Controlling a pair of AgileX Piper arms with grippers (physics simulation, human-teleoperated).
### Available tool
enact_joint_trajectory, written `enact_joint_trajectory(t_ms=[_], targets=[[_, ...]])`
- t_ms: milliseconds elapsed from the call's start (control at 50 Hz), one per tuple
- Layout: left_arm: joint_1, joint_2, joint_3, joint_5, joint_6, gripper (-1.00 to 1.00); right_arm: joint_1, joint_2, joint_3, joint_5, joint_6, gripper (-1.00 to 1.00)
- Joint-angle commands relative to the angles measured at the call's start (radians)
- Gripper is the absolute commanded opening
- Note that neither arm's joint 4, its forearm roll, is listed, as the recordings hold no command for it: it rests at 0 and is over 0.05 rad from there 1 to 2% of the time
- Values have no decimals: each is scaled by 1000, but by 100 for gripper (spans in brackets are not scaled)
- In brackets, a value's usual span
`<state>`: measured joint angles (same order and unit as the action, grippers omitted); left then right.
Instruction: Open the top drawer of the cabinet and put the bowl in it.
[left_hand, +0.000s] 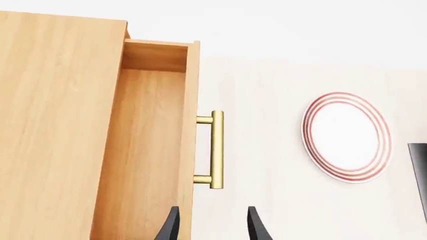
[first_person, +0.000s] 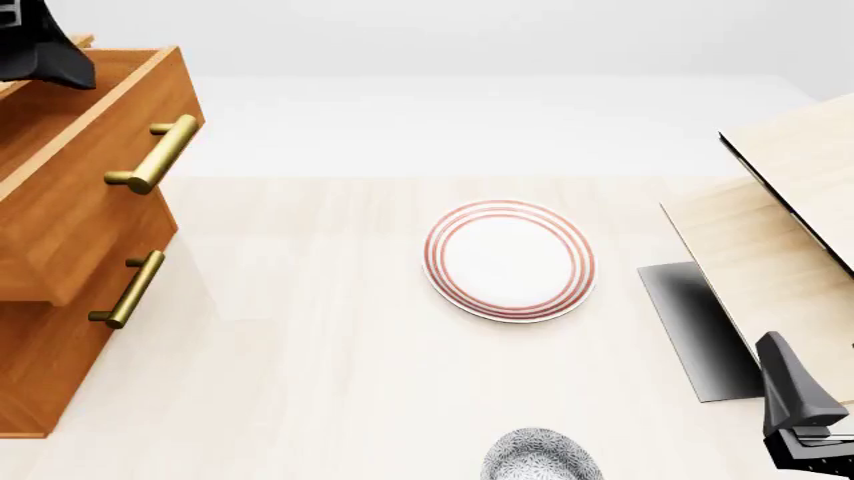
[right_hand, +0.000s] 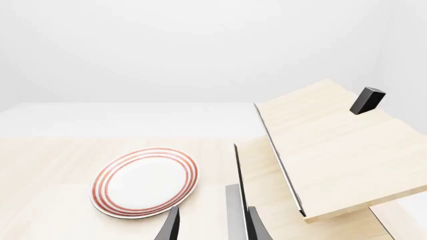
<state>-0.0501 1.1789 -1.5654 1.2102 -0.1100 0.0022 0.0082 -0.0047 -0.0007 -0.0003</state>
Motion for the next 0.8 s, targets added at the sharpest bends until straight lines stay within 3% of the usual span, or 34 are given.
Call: enact_joint_trajectory(t_ms=[20, 400, 800], targets=[[-6, -6, 37, -16, -7, 100, 0, -1, 1, 0, 0, 100], [-10, -17, 134, -78, -23, 100, -1, -1, 1, 0, 0, 100], [33, -31, 176, -86, 17, 100, 0, -1, 1, 0, 0, 100]])
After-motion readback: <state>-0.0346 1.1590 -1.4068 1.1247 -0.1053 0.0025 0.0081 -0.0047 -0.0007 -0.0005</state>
